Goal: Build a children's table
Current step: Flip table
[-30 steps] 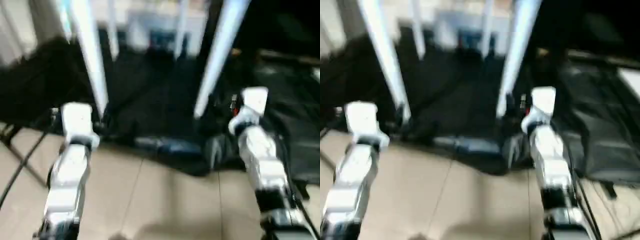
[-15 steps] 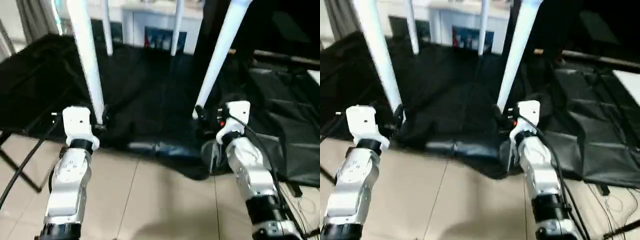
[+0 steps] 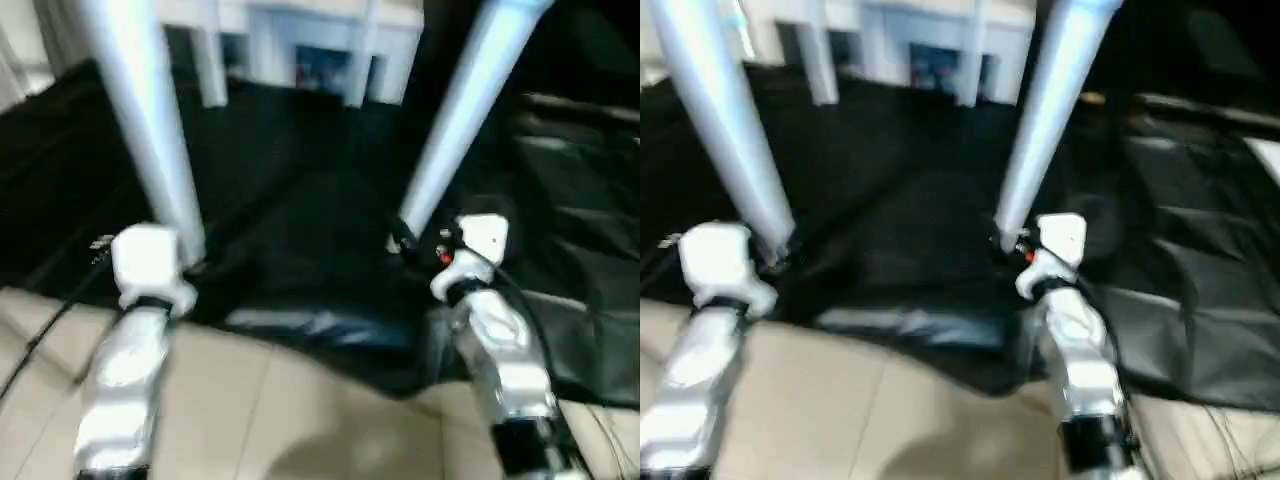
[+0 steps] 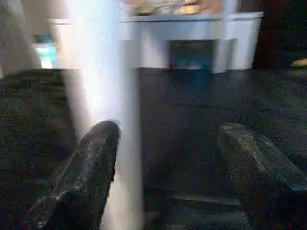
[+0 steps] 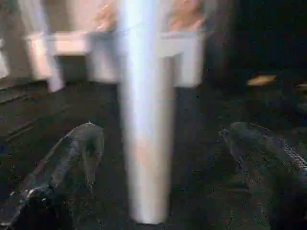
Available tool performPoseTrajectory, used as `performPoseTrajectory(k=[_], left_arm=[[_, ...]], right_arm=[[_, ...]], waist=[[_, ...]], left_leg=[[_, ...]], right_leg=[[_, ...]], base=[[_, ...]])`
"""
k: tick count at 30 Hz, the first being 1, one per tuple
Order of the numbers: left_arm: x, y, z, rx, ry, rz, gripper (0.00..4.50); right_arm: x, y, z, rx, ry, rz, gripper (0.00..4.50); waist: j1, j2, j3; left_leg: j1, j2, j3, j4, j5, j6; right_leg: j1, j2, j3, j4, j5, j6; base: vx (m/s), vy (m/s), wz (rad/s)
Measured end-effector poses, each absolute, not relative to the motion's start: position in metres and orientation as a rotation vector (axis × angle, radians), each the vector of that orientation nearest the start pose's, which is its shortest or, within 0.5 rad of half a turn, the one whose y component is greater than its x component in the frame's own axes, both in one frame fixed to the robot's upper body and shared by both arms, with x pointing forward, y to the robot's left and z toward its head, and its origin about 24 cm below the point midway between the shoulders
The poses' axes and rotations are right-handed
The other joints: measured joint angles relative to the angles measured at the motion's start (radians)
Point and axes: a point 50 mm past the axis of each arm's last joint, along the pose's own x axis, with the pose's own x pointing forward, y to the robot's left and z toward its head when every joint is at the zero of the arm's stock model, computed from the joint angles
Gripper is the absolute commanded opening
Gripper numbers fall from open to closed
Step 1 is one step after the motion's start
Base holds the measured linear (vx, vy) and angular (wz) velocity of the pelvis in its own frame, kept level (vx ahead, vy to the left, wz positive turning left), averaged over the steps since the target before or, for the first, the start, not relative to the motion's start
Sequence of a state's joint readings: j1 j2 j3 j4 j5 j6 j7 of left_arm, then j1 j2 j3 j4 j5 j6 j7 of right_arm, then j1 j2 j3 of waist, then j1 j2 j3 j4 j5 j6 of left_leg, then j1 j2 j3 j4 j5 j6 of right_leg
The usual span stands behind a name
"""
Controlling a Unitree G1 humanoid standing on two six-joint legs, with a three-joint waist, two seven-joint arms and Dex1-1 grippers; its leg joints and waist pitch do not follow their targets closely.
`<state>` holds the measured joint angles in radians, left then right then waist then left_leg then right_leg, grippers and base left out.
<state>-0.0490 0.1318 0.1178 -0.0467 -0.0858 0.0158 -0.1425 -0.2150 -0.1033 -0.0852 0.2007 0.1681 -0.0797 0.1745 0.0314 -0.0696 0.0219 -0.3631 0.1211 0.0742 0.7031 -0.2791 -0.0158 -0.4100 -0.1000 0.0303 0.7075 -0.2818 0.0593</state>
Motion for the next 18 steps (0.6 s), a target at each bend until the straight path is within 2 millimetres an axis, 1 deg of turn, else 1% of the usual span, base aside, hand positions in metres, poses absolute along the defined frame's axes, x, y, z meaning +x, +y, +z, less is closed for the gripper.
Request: performPoseTrajectory(k=[1, 2, 3, 4, 5, 6, 7, 8, 9, 10, 14, 15, 18], left_arm=[[0.26, 0.185, 0.068, 0.048, -0.094, -0.072, 3.65], [0.258, 0.184, 0.067, 0.052, -0.091, -0.084, 3.65], [0.256, 0.185, 0.065, 0.058, -0.083, -0.083, 3.65], [0.254, 0.187, 0.063, 0.062, -0.073, -0.077, 3.65], [0.253, 0.189, 0.061, 0.068, -0.066, -0.074, 3.65], [0.253, 0.189, 0.061, 0.074, -0.064, -0.072, 3.65], [0.254, 0.19, 0.062, 0.079, -0.065, -0.069, 3.65], [0.255, 0.191, 0.063, 0.084, -0.069, -0.064, 3.65], [0.256, 0.192, 0.064, 0.089, -0.072, -0.052, 3.65], [0.256, 0.194, 0.064, 0.092, -0.074, -0.045, 3.65], [0.261, 0.195, 0.069, 0.095, -0.09, -0.038, 3.65], [0.262, 0.195, 0.071, 0.097, -0.096, -0.04, 3.65], [0.266, 0.195, 0.075, 0.109, -0.102, -0.049, 3.65]], right_arm=[[0.293, -0.177, 0.062, 0.06, -0.099, 0.099, 4.5], [0.293, -0.179, 0.062, 0.066, -0.101, 0.081, 4.5], [0.293, -0.177, 0.062, 0.071, -0.101, 0.074, 4.5], [0.293, -0.174, 0.061, 0.081, -0.101, 0.074, 4.5], [0.294, -0.171, 0.061, 0.084, -0.101, 0.083, 4.5], [0.295, -0.167, 0.062, 0.084, -0.104, 0.096, 4.5], [0.296, -0.165, 0.064, 0.082, -0.11, 0.102, 4.5], [0.297, -0.164, 0.066, 0.081, -0.116, 0.106, 4.5], [0.297, -0.164, 0.066, 0.081, -0.118, 0.107, 4.5], [0.297, -0.164, 0.066, 0.081, -0.118, 0.107, 4.5], [0.297, -0.164, 0.067, 0.079, -0.118, 0.115, 4.5], [0.299, -0.164, 0.067, 0.076, -0.115, 0.121, 4.5], [0.307, -0.164, 0.069, 0.072, -0.107, 0.128, 4.5]], waist=[[0.001, 0.006, -0.001], [-0.002, 0.012, 0.0], [-0.002, 0.015, 0.001], [0.0, 0.017, 0.002], [0.001, 0.021, 0.005], [0.003, 0.025, 0.008], [0.004, 0.03, 0.011], [0.005, 0.032, 0.014], [0.006, 0.033, 0.017], [0.007, 0.032, 0.018], [0.003, 0.03, 0.02], [0.002, 0.03, 0.02], [-0.002, 0.03, 0.02]], left_leg=[[-0.001, 0.012, 0.008, -0.027, -0.002, -0.003], [0.005, 0.025, 0.012, -0.05, -0.011, -0.027], [0.005, 0.041, 0.013, -0.061, 0.0, -0.072], [0.006, 0.049, 0.013, -0.061, 0.006, -0.087], [0.01, 0.055, 0.013, -0.063, 0.008, -0.091], [0.014, 0.057, 0.015, -0.068, 0.01, -0.095], [0.016, 0.061, 0.019, -0.07, 0.015, -0.101], [0.023, 0.068, 0.028, -0.07, 0.017, -0.101], [0.028, 0.072, 0.041, -0.07, 0.02, -0.102], [0.031, 0.073, 0.045, -0.07, 0.02, -0.101], [0.028, 0.073, 0.046, -0.07, 0.022, -0.102], [0.024, 0.073, 0.045, -0.07, 0.028, -0.102], [0.021, 0.073, 0.045, -0.07, 0.028, -0.102]], right_leg=[[0.001, 0.014, 0.002, -0.01, 0.004, -0.002], [0.001, 0.026, -0.005, -0.02, 0.012, -0.007], [0.002, 0.035, -0.015, -0.03, 0.022, -0.012], [0.007, 0.041, -0.017, -0.038, 0.027, -0.015], [0.013, 0.043, -0.021, -0.047, 0.035, -0.019], [0.019, 0.043, -0.024, -0.057, 0.038, -0.028], [0.024, 0.042, -0.027, -0.062, 0.043, -0.03], [0.026, 0.039, -0.027, -0.062, 0.045, -0.032], [0.031, 0.039, -0.026, -0.062, 0.047, -0.032], [0.033, 0.039, -0.023, -0.061, 0.046, -0.028], [0.03, 0.039, -0.019, -0.062, 0.053, -0.027], [0.029, 0.04, -0.019, -0.061, 0.059, -0.027], [0.025, 0.041, -0.02, -0.061, 0.065, -0.027]], base=[[-0.056, 0.01, 0.3], [0.0, 0.0, 0.0], [-0.076, -0.041, 0.03], [-0.076, -0.041, 0.03], [-0.092, -0.026, -0.01], [-0.115, -0.011, 0.05], [-0.115, -0.011, 0.05], [-0.1, -0.019, 0.12], [-0.09, -0.011, 0.09], [-0.09, -0.011, 0.09], [-0.088, -0.003, -0.01], [-0.061, -0.006, -0.04], [-0.02, -0.002, -0.01]])
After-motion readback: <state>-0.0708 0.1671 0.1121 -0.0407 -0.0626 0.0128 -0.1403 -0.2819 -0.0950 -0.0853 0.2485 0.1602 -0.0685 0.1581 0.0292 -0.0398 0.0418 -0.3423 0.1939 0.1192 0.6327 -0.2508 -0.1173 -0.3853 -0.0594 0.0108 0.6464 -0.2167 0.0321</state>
